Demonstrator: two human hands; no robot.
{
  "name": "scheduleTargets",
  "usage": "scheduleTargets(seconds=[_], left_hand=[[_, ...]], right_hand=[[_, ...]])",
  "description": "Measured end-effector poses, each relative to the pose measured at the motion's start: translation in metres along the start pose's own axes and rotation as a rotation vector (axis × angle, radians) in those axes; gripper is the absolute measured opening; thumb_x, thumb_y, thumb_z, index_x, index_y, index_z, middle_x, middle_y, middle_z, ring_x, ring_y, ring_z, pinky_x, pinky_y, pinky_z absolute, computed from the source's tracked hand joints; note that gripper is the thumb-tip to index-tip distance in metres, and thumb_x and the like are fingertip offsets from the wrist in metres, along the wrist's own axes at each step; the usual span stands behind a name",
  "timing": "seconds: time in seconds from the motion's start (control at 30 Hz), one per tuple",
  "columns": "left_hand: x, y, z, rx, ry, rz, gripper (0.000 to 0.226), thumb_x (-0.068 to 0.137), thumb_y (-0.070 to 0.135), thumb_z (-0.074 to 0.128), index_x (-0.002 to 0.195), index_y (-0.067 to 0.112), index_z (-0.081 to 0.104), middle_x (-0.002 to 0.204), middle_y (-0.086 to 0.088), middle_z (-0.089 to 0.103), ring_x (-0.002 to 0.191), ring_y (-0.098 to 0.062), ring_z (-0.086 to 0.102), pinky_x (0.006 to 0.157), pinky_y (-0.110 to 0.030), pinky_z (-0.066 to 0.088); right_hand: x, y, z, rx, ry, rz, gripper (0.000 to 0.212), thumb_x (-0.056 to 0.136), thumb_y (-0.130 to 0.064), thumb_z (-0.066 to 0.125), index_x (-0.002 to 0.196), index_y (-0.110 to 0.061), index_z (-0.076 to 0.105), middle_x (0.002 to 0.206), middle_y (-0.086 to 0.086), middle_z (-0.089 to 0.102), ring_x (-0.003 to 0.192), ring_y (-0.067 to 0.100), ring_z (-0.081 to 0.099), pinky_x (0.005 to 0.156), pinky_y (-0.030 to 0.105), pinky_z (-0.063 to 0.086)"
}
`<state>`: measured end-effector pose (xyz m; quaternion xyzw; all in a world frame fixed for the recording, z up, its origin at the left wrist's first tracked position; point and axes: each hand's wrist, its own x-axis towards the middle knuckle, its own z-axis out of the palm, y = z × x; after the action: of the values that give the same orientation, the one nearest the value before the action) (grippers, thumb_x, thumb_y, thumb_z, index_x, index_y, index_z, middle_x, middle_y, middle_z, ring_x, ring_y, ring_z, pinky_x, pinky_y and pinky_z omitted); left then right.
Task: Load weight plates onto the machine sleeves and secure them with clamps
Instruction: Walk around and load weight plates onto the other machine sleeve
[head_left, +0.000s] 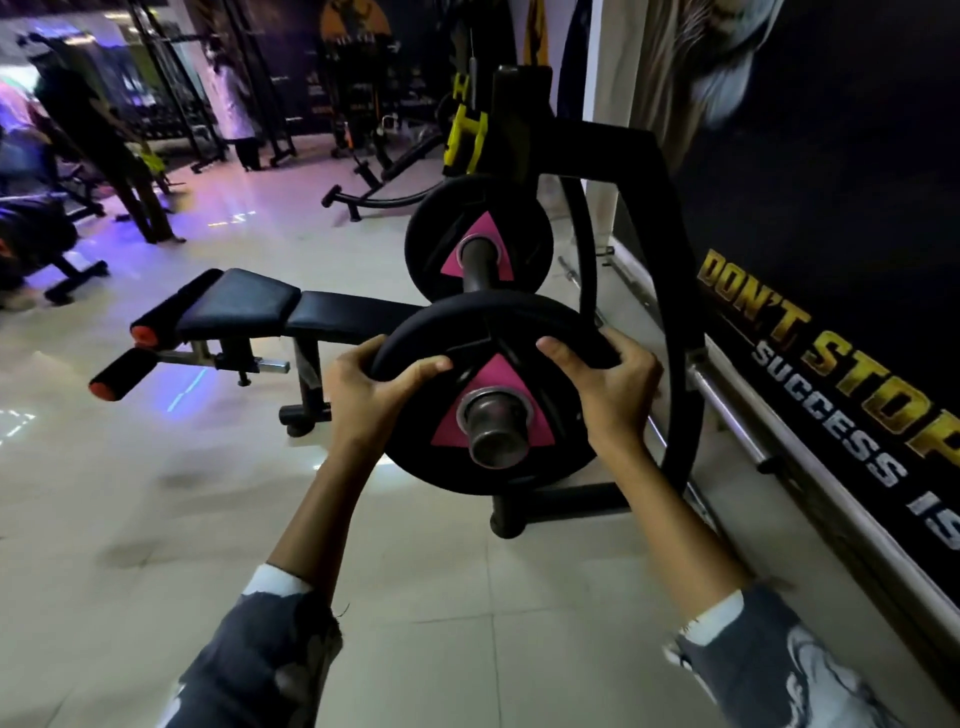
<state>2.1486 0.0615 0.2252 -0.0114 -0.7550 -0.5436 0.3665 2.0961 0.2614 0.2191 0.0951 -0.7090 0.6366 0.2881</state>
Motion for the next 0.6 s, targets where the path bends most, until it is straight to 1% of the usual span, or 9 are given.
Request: scheduleTargets(seconds=[0.07,0.13,0.23,0.3,0.37,0.43,0.5,0.57,0.6], left_hand=[[0.016,-0.009,0.005,-0.023,-0.009,-0.001,0.027,0.057,0.051,0.077,0.072,0.031,0.067,0.063,0.015,0.069,0.061,-0.001,0.062,0.054,-0.016,0.049],[0.037,-0.019,0.010,-0.023,-0.035,0.018,0.027,0.059,0.051,0.077,0.076,0.033,0.067,0.068,0.010,0.069,0.065,-0.007,0.064,0.057,-0.020,0.052],[0.068,-0.037,0.018,-0.008,-0.062,0.046,0.027,0.061,0.051,0.075,0.078,0.034,0.065,0.073,0.002,0.069,0.069,-0.011,0.065,0.060,-0.024,0.053],[0.087,-0.052,0.026,-0.010,-0.057,0.065,0.029,0.062,0.052,0.075,0.079,0.030,0.065,0.073,0.000,0.068,0.067,-0.009,0.064,0.060,-0.024,0.053],[0.105,-0.070,0.034,0.027,-0.019,0.115,0.039,0.064,0.054,0.074,0.083,0.021,0.064,0.075,-0.003,0.066,0.070,-0.009,0.062,0.062,-0.025,0.053],[0.128,-0.089,0.041,0.061,0.008,0.166,0.050,0.067,0.054,0.073,0.099,0.017,0.061,0.093,-0.005,0.065,0.086,-0.010,0.062,0.075,-0.024,0.053],[0.155,-0.107,0.047,0.076,0.014,0.185,0.065,0.067,0.055,0.073,0.117,0.018,0.053,0.115,-0.003,0.057,0.108,-0.010,0.055,0.091,-0.023,0.047],[0.180,-0.122,0.055,0.103,0.021,0.165,0.078,0.066,0.056,0.073,0.128,0.018,0.047,0.131,-0.002,0.050,0.123,-0.012,0.047,0.103,-0.026,0.040],[0.197,-0.129,0.060,0.108,0.019,0.139,0.082,0.065,0.056,0.073,0.132,0.018,0.044,0.135,-0.002,0.048,0.127,-0.011,0.044,0.106,-0.027,0.037]], right_hand=[[0.015,0.008,0.011,-0.019,-0.004,-0.033,0.064,0.053,-0.073,0.066,0.057,-0.009,0.057,0.054,0.000,0.059,0.054,0.014,0.056,0.050,0.037,0.048],[0.031,0.019,0.024,-0.030,0.006,-0.071,0.066,0.055,-0.074,0.064,0.059,-0.009,0.058,0.053,-0.003,0.059,0.052,0.005,0.054,0.048,0.031,0.046],[0.055,0.036,0.045,-0.039,0.016,-0.099,0.072,0.056,-0.075,0.063,0.063,-0.003,0.060,0.056,0.005,0.062,0.052,0.009,0.055,0.049,0.033,0.046],[0.073,0.048,0.059,-0.047,0.019,-0.098,0.073,0.056,-0.075,0.062,0.065,-0.003,0.060,0.057,0.005,0.063,0.052,0.007,0.055,0.049,0.033,0.046],[0.090,0.059,0.072,-0.069,0.016,-0.112,0.064,0.059,-0.072,0.063,0.069,-0.009,0.061,0.061,-0.002,0.062,0.055,0.001,0.054,0.050,0.031,0.048],[0.111,0.070,0.088,-0.072,0.001,-0.143,0.056,0.063,-0.068,0.063,0.088,-0.017,0.065,0.079,-0.006,0.067,0.074,0.001,0.060,0.061,0.018,0.050],[0.133,0.082,0.105,-0.053,-0.013,-0.154,0.065,0.066,-0.064,0.064,0.112,-0.018,0.062,0.105,-0.004,0.067,0.098,0.003,0.058,0.079,0.005,0.044],[0.155,0.094,0.120,-0.018,-0.037,-0.152,0.074,0.067,-0.062,0.065,0.126,-0.019,0.054,0.124,-0.001,0.061,0.115,0.004,0.051,0.091,0.001,0.036],[0.169,0.100,0.131,-0.007,-0.055,-0.148,0.076,0.067,-0.060,0.066,0.129,-0.019,0.052,0.129,0.001,0.058,0.120,0.004,0.047,0.095,0.001,0.033]])
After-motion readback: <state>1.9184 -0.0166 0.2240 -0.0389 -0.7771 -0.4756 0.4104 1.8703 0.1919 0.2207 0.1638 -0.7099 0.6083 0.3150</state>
